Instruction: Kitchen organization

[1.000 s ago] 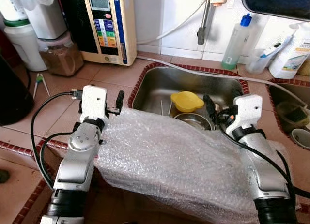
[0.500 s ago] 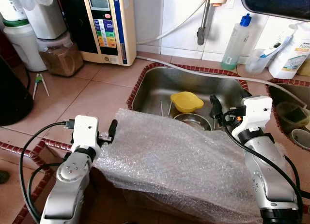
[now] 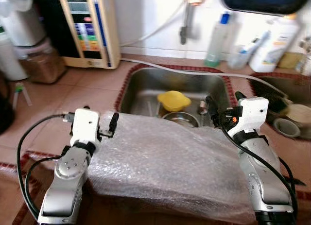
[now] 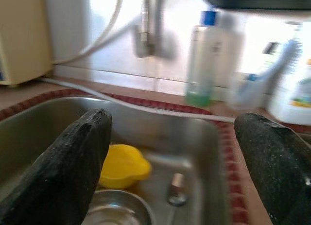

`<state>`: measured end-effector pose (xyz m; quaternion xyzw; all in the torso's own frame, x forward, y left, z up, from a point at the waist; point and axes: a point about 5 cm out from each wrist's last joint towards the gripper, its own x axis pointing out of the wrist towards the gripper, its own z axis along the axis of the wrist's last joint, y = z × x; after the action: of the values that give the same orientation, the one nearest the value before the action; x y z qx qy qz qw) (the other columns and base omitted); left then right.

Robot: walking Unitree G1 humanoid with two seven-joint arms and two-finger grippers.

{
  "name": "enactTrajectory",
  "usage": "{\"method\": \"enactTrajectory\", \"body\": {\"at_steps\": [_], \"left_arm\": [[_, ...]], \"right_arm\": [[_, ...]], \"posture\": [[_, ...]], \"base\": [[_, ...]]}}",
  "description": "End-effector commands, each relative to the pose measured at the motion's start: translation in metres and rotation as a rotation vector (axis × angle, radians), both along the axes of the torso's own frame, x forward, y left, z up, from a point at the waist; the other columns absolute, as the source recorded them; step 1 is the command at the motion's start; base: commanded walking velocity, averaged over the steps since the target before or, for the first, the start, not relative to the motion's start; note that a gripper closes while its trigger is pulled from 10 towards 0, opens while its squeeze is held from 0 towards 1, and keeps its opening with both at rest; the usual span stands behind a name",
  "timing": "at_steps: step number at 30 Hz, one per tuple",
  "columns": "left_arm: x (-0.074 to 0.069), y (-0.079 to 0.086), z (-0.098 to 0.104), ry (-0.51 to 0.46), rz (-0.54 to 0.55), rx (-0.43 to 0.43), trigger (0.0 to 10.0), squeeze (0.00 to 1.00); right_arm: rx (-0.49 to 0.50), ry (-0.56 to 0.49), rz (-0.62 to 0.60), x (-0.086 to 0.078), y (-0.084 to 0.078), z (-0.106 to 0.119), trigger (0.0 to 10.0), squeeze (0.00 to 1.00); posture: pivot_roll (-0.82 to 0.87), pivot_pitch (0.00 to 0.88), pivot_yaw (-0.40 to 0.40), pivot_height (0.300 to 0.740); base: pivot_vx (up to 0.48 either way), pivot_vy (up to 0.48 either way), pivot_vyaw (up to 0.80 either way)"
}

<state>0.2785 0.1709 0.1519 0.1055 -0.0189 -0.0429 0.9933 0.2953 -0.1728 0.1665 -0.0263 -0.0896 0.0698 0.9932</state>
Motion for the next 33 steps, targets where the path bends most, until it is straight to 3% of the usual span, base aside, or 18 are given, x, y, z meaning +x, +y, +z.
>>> {"method": "enactTrajectory", "body": {"at_steps": [1, 7, 14, 20, 23, 26, 29, 30, 31, 32, 33], "left_arm": [[-0.001, 0.003, 0.014, -0.076, 0.031, 0.028, 10.0, 0.0], [-0.004, 0.005, 0.011, -0.07, 0.062, 0.024, 10.0, 0.0], [-0.011, 0.004, 0.0, -0.022, 0.087, 0.03, 10.0, 0.0], [-0.022, 0.015, -0.02, 0.04, 0.13, 0.026, 10.0, 0.0], [-0.024, 0.015, -0.02, 0.042, 0.148, 0.022, 10.0, 0.0], [-0.022, 0.015, -0.018, 0.043, 0.148, 0.011, 10.0, 0.0], [-0.019, 0.015, -0.015, 0.037, 0.145, 0.005, 10.0, 0.0], [-0.018, 0.015, -0.014, 0.034, 0.146, 0.002, 10.0, 0.0], [-0.017, 0.015, -0.013, 0.033, 0.147, -0.002, 10.0, 0.0], [-0.016, 0.015, -0.013, 0.032, 0.148, -0.005, 10.0, 0.0], [-0.016, 0.015, -0.012, 0.03, 0.148, -0.007, 10.0, 0.0]], "right_arm": [[0.005, -0.022, 0.007, 0.002, 0.006, 0.008, 10.0, 0.87], [-0.01, -0.022, 0.02, 0.002, 0.011, 0.008, 10.0, 0.86], [-0.013, -0.016, 0.012, 0.0, 0.005, 0.009, 10.0, 0.85], [-0.011, -0.008, 0.024, -0.001, 0.009, 0.008, 10.0, 0.75], [-0.012, -0.001, 0.033, -0.001, 0.011, 0.007, 10.0, 0.71], [-0.008, 0.008, 0.041, -0.001, 0.014, 0.005, 10.0, 0.59], [-0.006, 0.01, 0.047, -0.001, 0.017, 0.005, 10.0, 0.57], [-0.005, 0.01, 0.05, -0.002, 0.017, 0.005, 10.0, 0.5], [-0.003, 0.012, 0.051, -0.002, 0.018, 0.005, 10.0, 0.24], [-0.002, 0.012, 0.052, -0.002, 0.018, 0.005, 10.0, 0.24], [-0.001, 0.015, 0.052, -0.002, 0.018, 0.004, 10.0, 0.0]], "posture": [[-0.02, 0.029, 0.044, 0.74], [-0.03, 0.034, 0.041, 0.74], [-0.03, 0.05, 0.036, 0.74], [-0.03, 0.059, 0.025, 0.74], [-0.03, 0.064, 0.023, 0.74], [-0.03, 0.067, 0.02, 0.74], [-0.03, 0.069, 0.021, 0.74], [-0.03, 0.071, 0.023, 0.74], [-0.03, 0.072, 0.024, 0.74], [-0.03, 0.073, 0.025, 0.74], [-0.03, 0.074, 0.029, 0.74]], "base": [[0.0, 0.0, -0.8], [0.0, 0.0, -0.8], [0.0, 0.0, -0.8], [0.0, 0.0, 0.0], [0.0, 0.0, 0.0], [0.0, 0.0, 0.0], [0.0, 0.0, 0.0], [0.0, 0.0, 0.0], [0.0, 0.0, 0.0], [0.0, 0.0, 0.0], [0.0, 0.0, 0.0]]}}
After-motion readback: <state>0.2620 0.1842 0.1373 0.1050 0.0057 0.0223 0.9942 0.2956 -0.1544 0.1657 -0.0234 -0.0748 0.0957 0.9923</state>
